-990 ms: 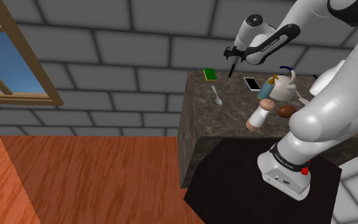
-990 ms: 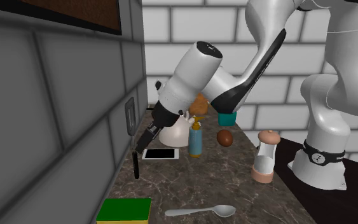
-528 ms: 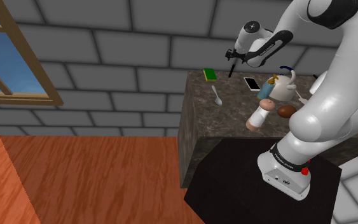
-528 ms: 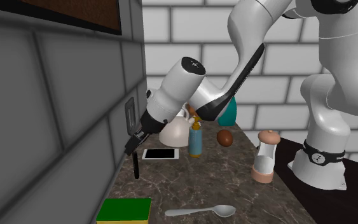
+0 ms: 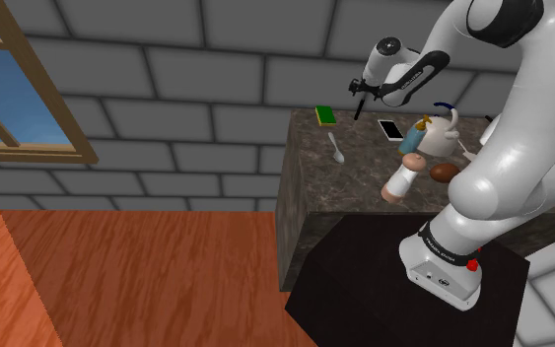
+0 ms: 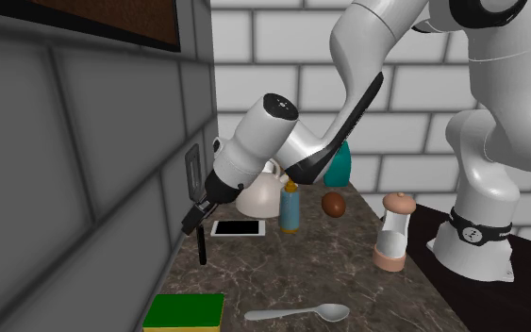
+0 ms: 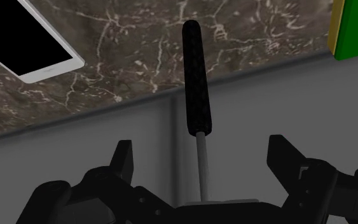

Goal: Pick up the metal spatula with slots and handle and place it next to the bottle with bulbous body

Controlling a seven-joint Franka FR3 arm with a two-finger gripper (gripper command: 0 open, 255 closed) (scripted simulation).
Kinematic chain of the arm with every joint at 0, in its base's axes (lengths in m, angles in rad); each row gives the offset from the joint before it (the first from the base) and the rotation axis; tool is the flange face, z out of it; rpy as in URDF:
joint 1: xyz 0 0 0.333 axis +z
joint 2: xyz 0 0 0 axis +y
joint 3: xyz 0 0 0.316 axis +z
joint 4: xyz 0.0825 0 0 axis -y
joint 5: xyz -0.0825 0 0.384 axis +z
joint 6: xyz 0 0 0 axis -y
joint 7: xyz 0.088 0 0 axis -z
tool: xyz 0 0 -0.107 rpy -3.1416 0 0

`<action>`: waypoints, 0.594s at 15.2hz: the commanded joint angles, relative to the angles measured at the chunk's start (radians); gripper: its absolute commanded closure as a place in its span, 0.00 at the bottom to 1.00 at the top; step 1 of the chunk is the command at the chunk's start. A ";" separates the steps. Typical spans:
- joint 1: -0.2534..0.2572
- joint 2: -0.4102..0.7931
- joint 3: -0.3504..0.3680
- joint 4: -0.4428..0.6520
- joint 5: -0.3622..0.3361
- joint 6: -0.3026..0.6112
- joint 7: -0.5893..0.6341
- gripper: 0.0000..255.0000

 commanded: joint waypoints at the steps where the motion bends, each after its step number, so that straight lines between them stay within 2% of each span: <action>1: 0.000 0.000 0.000 0.000 0.000 0.000 0.000 0.00; 3: 0.000 0.000 0.000 0.000 0.000 0.000 0.000 0.00; 4: 0.000 0.000 0.000 0.000 0.000 0.000 0.000 1.00; 9: 0.000 0.000 0.000 0.000 0.000 0.000 0.000 1.00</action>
